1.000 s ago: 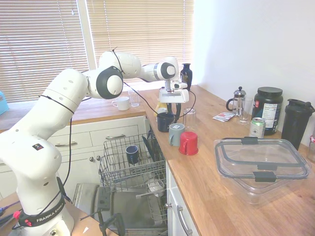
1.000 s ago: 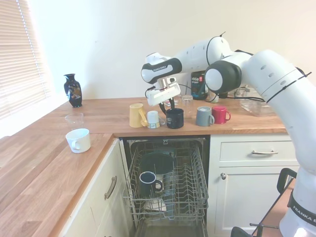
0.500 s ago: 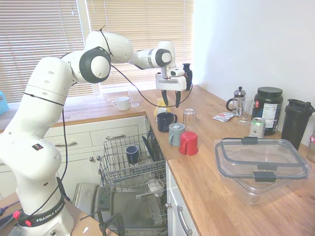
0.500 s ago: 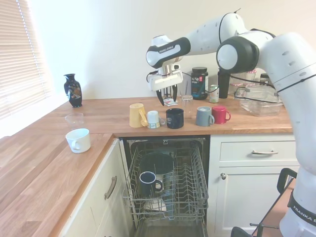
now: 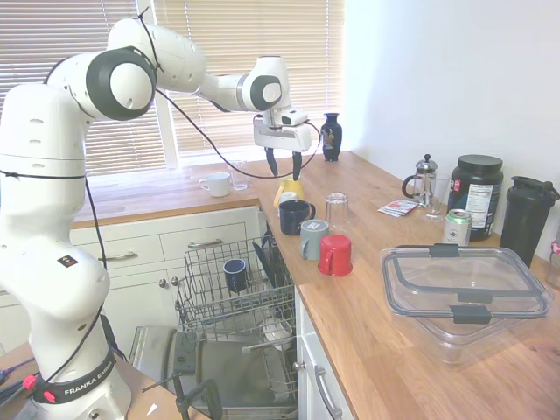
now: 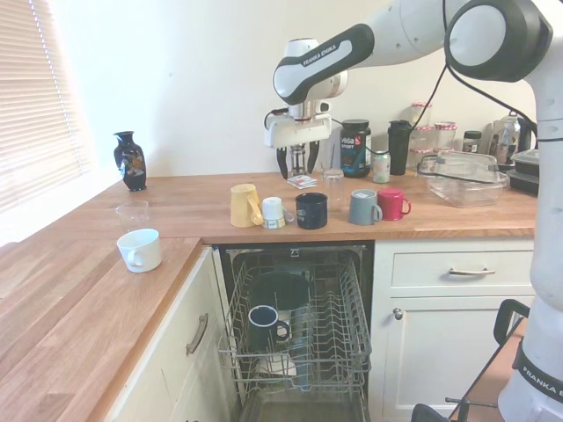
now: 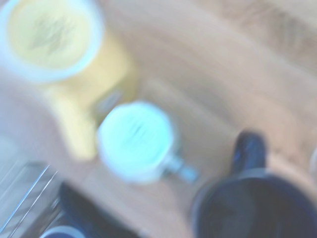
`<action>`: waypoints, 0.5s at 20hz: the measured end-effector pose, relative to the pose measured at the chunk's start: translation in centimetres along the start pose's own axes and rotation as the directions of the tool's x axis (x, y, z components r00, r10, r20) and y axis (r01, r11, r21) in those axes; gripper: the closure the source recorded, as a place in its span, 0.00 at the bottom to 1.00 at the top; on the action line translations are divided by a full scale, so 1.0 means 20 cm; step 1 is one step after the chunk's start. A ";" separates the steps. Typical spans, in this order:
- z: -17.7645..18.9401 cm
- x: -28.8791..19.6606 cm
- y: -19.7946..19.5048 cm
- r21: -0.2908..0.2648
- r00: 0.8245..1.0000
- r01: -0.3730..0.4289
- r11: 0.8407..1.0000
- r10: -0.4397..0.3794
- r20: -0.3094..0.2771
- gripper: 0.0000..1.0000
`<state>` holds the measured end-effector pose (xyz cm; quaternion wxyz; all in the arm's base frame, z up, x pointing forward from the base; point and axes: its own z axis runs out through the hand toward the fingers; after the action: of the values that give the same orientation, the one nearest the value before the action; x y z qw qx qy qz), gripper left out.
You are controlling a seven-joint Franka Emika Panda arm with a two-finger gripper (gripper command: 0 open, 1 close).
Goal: Unload a mug from dishwasher
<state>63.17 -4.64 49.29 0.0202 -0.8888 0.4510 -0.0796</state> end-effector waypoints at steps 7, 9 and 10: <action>0.29 -0.34 0.16 0.018 0.999 0.050 0.999 -0.051 0.014 0.00; 0.40 -0.45 0.23 0.019 0.998 0.061 0.998 -0.062 0.013 0.00; 0.46 -0.50 0.27 0.019 0.998 0.064 0.998 -0.064 0.010 0.00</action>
<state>54.53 -0.07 38.39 0.0283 -0.9029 0.4214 -0.0797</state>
